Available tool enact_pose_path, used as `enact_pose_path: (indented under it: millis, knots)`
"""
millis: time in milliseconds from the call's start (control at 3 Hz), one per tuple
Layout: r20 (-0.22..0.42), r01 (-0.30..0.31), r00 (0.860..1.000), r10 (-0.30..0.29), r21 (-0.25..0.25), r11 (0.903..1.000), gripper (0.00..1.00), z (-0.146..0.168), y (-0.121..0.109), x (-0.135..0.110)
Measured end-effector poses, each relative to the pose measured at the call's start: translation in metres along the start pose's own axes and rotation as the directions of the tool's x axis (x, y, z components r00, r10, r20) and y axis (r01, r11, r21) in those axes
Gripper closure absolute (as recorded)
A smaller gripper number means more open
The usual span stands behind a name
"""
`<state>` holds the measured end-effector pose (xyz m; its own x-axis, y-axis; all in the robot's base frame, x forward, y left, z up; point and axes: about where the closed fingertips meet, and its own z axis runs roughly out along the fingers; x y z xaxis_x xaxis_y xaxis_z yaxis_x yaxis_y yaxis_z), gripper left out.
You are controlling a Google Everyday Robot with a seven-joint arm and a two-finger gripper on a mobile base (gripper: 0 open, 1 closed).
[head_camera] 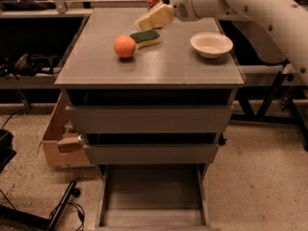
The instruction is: Pick orange from bottom drawer and place on counter
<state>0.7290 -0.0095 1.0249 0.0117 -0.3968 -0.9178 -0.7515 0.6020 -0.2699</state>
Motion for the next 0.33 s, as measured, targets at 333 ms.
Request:
enact_pose_path:
  millis: [333]
  knots:
    - [0.018,-0.048,0.999,0.045,0.158,0.9863,0.00,-0.0695,-0.0115,0.0044]
